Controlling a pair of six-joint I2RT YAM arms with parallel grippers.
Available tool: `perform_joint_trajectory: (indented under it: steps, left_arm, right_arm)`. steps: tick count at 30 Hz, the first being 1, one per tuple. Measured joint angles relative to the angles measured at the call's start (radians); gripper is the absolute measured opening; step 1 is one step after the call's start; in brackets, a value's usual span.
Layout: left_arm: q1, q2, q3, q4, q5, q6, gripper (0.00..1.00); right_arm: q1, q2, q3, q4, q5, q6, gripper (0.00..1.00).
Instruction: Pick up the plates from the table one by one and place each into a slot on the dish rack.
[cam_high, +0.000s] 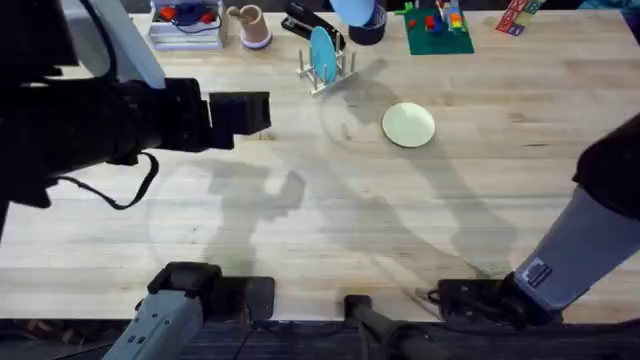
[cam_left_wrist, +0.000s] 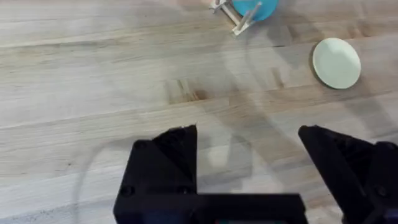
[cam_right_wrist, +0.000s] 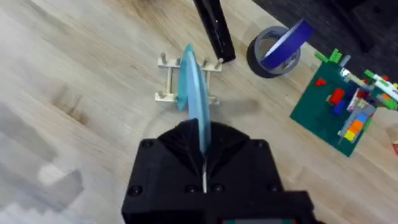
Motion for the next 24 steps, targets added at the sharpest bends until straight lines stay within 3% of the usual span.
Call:
perform_joint_trajectory:
  steps: [24]
  left_arm:
    - [0.000, 0.000, 0.000, 0.000, -0.001, 0.000, 0.995]
  right_arm:
    - [0.044, 0.002, 0.000, 0.019, 0.000, 0.131, 0.030]
